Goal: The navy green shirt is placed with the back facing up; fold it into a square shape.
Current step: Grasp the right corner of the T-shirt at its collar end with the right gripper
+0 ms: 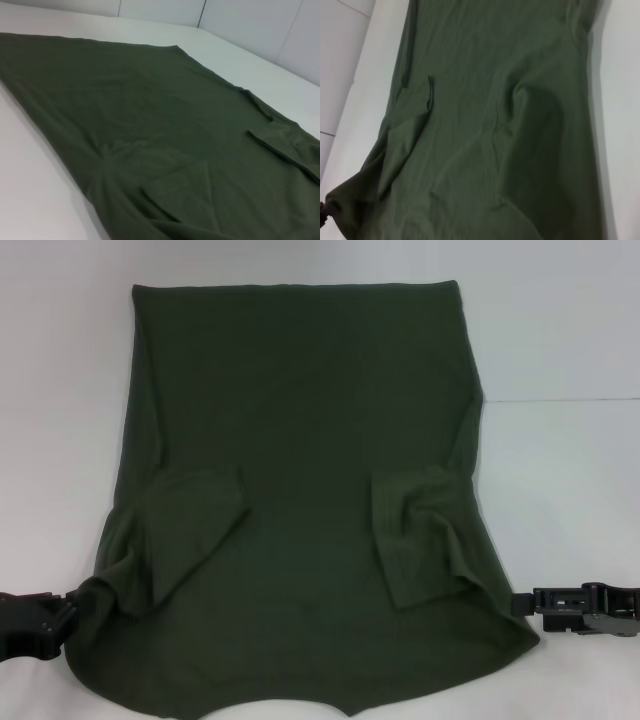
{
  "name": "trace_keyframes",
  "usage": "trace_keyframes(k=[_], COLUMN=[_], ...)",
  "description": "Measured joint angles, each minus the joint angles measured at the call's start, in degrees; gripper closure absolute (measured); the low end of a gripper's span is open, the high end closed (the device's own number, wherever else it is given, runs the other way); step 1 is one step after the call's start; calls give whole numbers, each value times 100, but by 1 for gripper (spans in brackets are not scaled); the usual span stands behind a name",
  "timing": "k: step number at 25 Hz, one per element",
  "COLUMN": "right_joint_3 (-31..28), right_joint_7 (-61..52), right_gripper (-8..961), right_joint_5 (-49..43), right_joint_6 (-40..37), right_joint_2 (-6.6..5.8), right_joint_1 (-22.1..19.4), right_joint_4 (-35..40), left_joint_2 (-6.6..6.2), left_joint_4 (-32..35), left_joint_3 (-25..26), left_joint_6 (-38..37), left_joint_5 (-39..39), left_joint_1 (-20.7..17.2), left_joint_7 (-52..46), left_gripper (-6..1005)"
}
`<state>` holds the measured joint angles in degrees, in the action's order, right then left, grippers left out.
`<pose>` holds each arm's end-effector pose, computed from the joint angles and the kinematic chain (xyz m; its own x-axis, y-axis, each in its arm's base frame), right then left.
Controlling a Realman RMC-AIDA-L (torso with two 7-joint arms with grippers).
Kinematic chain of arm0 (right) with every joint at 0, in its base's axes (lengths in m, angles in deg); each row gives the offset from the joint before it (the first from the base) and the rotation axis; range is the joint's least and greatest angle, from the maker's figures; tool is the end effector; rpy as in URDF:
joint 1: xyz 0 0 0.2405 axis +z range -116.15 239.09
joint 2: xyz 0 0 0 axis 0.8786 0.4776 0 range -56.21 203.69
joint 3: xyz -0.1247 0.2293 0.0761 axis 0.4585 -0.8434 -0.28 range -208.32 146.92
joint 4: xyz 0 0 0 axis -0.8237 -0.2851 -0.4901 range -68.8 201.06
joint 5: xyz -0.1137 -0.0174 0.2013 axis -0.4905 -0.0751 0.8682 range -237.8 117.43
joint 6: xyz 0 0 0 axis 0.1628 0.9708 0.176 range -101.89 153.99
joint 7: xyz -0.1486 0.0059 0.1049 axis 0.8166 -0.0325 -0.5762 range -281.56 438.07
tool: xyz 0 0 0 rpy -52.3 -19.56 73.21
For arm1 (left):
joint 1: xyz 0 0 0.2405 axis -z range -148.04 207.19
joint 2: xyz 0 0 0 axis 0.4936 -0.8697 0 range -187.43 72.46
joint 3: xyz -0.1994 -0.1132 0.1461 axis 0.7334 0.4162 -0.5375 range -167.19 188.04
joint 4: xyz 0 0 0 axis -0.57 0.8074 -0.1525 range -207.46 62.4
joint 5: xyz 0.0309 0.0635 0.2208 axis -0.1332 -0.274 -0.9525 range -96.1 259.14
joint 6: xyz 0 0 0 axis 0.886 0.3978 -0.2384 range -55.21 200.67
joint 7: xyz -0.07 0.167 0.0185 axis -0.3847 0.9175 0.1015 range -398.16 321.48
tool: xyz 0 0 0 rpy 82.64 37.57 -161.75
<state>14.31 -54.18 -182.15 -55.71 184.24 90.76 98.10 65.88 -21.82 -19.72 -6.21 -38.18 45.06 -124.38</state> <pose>0.3490 0.3648 -0.0134 0.1244 -0.9331 -0.3373 -0.9874 -0.1500 0.0507 -0.3816 0.3233 0.0039 0.6620 0.5269 0.5330 0.7457 -0.5341 -0.3982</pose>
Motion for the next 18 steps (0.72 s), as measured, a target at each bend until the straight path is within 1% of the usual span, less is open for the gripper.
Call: trace_keyframes(k=[5,12,18], right_joint_3=[0,8,-5], right_joint_7=[-11,-12,-37], right_gripper=[64,72,72], right_joint_5=[-12,-173,-215], right_joint_6=[21,68,80], right_joint_2=[14,119,152], right_joint_1=[-8,64,80], right_joint_4=[-19,-72,-76], left_joint_2=[-2,-5,-23], left_joint_4=[-2,0,0], left_joint_3=[-1,-1,-1], left_joint_6=[11,45,80], left_joint_5=[0,0,0], left_joint_1=[-1,4,14], left_joint_7=[0,0,0], left_gripper=[972,972,972])
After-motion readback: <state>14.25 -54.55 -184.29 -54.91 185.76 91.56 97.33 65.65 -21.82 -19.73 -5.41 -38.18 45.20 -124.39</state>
